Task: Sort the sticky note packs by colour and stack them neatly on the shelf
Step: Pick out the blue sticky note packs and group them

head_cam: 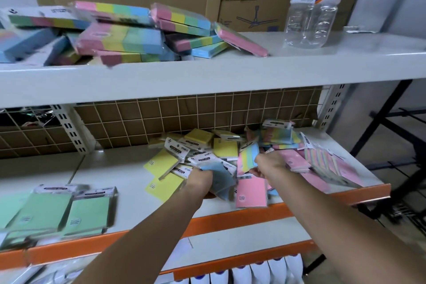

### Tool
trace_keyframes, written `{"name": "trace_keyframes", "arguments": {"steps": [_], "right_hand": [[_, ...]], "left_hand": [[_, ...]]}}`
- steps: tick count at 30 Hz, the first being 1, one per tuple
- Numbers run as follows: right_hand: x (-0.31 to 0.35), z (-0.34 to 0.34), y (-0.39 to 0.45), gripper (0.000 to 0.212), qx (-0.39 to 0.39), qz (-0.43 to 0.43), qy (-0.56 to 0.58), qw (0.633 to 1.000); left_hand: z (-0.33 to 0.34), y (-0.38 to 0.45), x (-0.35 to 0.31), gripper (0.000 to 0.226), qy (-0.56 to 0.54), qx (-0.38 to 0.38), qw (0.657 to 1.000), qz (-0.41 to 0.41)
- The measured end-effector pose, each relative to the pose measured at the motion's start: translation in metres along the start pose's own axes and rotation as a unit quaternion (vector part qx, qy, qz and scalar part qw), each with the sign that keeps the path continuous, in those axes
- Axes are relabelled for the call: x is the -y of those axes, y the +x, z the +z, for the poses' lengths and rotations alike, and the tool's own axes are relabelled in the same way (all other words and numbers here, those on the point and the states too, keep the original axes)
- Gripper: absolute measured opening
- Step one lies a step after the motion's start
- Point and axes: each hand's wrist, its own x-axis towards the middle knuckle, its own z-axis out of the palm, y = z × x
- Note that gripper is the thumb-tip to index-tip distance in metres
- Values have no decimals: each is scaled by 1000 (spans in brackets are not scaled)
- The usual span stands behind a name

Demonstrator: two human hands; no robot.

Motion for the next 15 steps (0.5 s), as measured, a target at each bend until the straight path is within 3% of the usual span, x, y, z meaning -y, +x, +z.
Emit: {"name": "trace_keyframes", "arguments": {"steps": [9, 12, 15], "right_hand": [[-9, 3, -10, 22, 15, 0, -19, 1000], [-7, 6, -20, 19, 14, -35, -63, 997], [-7, 11, -27, 31, 8, -76, -134, 988]], "left_hand": [[-7, -11, 8, 35, -5, 4, 1000, -7], [-10, -12, 13, 28, -12, 1, 1000, -4], [-14, -14, 16, 27, -25, -1, 1000, -6]]}}
